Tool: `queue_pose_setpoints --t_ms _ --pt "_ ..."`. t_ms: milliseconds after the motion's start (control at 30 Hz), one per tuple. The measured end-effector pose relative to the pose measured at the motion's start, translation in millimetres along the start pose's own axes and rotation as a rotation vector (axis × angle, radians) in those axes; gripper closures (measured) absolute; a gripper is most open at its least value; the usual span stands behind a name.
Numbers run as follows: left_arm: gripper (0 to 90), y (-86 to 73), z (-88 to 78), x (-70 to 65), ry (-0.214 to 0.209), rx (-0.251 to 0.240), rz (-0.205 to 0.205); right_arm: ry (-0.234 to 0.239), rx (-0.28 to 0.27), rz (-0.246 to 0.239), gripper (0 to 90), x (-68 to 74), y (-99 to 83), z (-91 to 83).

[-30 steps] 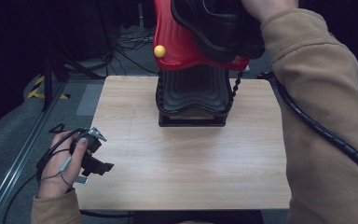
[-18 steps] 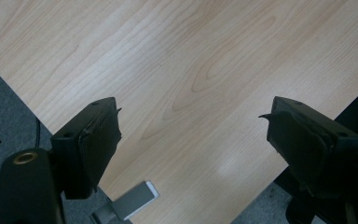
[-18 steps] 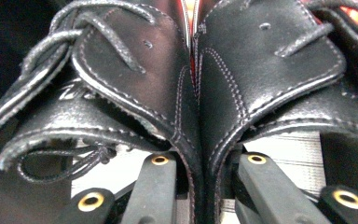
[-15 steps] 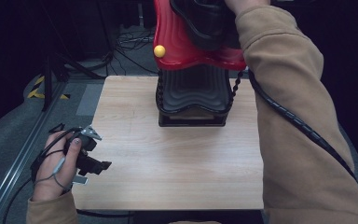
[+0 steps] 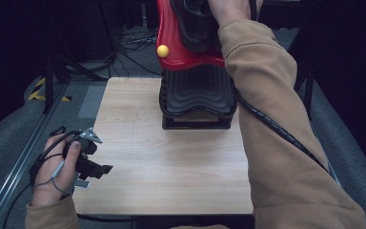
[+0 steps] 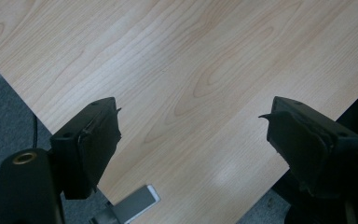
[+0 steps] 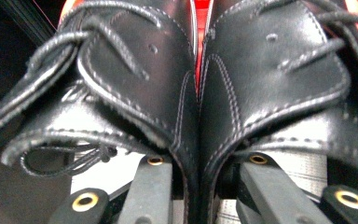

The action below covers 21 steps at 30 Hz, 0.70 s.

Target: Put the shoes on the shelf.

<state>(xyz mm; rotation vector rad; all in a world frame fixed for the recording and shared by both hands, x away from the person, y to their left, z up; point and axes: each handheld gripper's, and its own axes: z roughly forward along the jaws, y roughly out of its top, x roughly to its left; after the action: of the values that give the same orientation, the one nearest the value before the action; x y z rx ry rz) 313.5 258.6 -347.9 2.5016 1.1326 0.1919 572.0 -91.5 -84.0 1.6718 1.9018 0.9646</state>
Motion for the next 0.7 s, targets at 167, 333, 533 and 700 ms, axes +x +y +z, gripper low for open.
queue_pose_setpoints --t_ms 167,333,533,700 --pt "17.7 0.9 0.4 -1.0 -0.007 -0.003 0.007 0.008 -0.034 -0.01 79.3 6.6 -6.5 12.0" --pt "17.7 -0.2 1.0 0.0 -0.009 0.002 0.007 -0.002 -0.047 -0.022 79.2 7.9 -8.1 16.6" --pt "17.6 -1.2 0.8 -0.3 -0.006 0.001 0.0 -0.021 -0.074 -0.042 79.5 -5.0 -10.9 17.8" --pt "17.7 1.5 2.4 -2.1 -0.007 0.007 0.006 -0.014 -0.093 -0.062 79.3 -4.8 -13.2 19.2"
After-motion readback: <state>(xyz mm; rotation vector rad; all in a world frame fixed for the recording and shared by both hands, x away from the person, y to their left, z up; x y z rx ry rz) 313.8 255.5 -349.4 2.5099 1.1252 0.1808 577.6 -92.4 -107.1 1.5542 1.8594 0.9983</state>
